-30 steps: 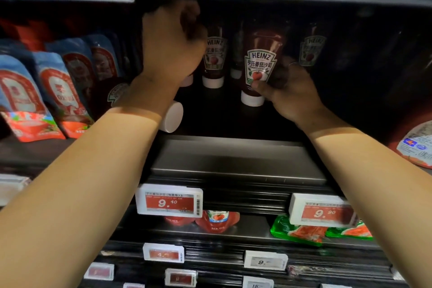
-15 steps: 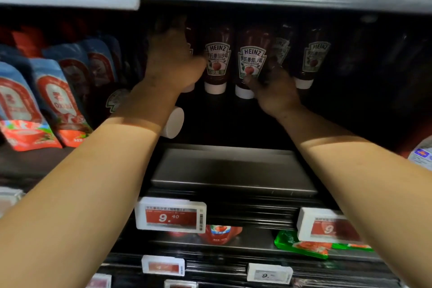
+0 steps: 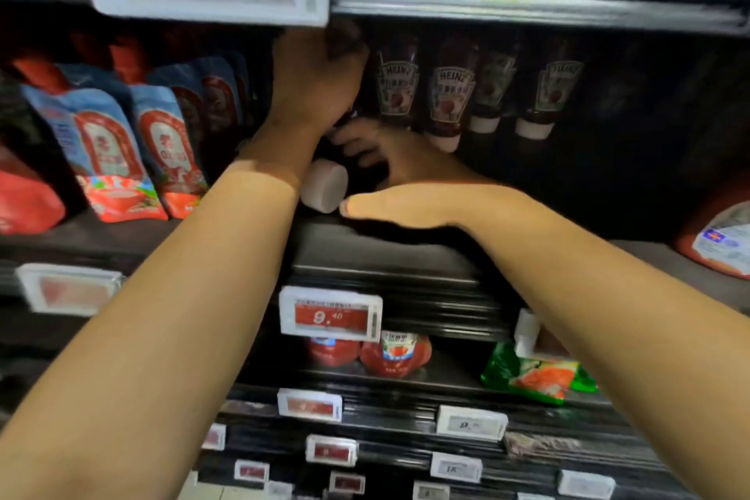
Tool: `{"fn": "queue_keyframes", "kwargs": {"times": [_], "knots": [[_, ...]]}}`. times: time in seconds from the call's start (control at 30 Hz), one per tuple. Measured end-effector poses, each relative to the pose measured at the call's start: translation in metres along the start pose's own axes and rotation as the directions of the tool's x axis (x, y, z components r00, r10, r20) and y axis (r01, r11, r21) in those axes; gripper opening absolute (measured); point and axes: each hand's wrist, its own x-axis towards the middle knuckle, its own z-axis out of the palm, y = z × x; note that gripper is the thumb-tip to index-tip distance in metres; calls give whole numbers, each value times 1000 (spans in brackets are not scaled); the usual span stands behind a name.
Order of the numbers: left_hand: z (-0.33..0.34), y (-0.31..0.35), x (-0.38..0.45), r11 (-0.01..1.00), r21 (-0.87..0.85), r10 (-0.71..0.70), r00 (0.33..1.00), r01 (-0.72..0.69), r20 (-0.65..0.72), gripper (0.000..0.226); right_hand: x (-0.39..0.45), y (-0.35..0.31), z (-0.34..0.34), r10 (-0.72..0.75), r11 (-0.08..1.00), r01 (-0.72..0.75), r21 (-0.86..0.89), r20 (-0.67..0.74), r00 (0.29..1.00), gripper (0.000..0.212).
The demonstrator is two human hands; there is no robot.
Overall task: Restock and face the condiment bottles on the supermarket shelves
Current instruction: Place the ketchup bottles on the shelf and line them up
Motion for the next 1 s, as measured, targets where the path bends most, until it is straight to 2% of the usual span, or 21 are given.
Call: {"fn": "queue_keyframes", "kwargs": {"times": [0.07, 0.13, 0.23, 0.3, 0.33, 0.4, 0.5, 0.53, 0.6, 0.67, 0.73, 0.8, 0.87, 0.9, 1.0], "knots": [[-6, -6, 1, 999, -32, -12, 999, 14, 50, 13, 4, -8, 18, 30, 995, -25, -93, 45, 999, 93], [-10, -12, -2, 998, -60, -11, 997, 15, 73, 11, 9, -14, 33, 44, 985, -46, -165, -15, 999, 101], [-11, -20, -8, 1000, -22, 17, 1000, -18, -8, 11, 17, -20, 44, 18, 995, -29, -92, -114, 993, 85], [-11, -25, -8, 998, -59, -4, 999, 1, -48, 16, 15, -16, 36, 29, 996, -40, -84, -135, 990, 72], [-11, -28, -7, 993, -111, -34, 999, 32, -17, 16, 11, -12, 27, 42, 994, -55, -98, -135, 990, 68], [-8, -30, -9, 985, -147, -68, 987, 90, 146, 11, -3, 2, 4, 89, 988, -103, -117, -118, 989, 66], [1, -24, -19, 948, -275, -37, 913, 161, 407, 13, -33, 25, -31, 175, 984, -177, -34, -58, 983, 67], [3, -21, -22, 939, -315, 22, 887, 140, 461, 18, -43, 32, -39, 196, 981, -196, 6, -50, 979, 66], [7, -18, -26, 965, -263, 131, 839, 15, 528, 28, -61, 44, -52, 227, 974, -225, 37, -75, 971, 65], [6, -18, -25, 975, -221, 158, 787, -28, 597, 34, -76, 55, -64, 260, 966, -258, 29, -120, 958, 66], [4, -25, -24, 979, -205, 138, 683, 18, 718, 42, -89, 63, -73, 300, 952, -306, -18, -144, 943, 66], [3, -28, -25, 996, -93, 71, 534, 14, 842, 57, -98, 67, -78, 334, 936, -346, -66, -150, 931, 69], [6, -30, -27, 1000, -9, 11, 450, -5, 893, 73, -102, 68, -78, 345, 927, -360, -100, -143, 928, 77], [9, -31, -29, 1000, 8, 0, 442, -17, 897, 78, -101, 68, -77, 344, 928, -359, -102, -138, 929, 83], [18, -30, -32, 998, 44, -14, 488, -49, 873, 82, -94, 64, -72, 349, 926, -365, -94, -155, 924, 92]]}}
